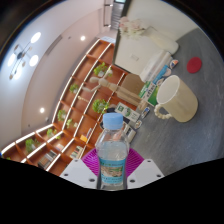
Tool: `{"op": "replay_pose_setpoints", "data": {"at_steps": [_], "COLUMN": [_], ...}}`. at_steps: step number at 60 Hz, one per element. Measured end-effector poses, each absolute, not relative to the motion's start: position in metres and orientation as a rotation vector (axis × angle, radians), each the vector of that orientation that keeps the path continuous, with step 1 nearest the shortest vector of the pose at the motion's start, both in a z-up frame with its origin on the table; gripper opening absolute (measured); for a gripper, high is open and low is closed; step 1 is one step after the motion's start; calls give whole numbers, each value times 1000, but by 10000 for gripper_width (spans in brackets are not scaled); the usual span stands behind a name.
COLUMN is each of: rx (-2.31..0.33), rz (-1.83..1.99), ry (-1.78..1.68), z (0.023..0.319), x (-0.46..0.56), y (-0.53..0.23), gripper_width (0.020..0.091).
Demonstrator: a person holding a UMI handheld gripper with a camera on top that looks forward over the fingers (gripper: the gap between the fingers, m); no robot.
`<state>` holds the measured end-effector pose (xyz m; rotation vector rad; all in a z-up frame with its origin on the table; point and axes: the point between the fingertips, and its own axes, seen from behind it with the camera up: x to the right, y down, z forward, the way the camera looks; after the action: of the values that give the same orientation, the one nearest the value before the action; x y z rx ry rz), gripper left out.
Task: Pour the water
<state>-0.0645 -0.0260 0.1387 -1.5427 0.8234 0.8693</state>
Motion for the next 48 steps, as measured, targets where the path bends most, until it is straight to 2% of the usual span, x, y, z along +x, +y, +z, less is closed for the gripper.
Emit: {"op": "replay_pose_setpoints", "data": {"at_steps": [6,7,10,21,26,37,48], "rx": [-1421,-1407,-1354,-1125,-1057,-960,-1051], "rz": [1018,1037,1093,1321,1400,1495,1417], "ry": [979,1012,1070,1278,1370,1440,1394], "z": [143,153,147,163,156,159,152], "x": [-30,-31,-14,20,30,36,30], "y": [-13,-21,-8,2,10,8,7], "gripper_width": [289,289,289,289,288,288,292]}}
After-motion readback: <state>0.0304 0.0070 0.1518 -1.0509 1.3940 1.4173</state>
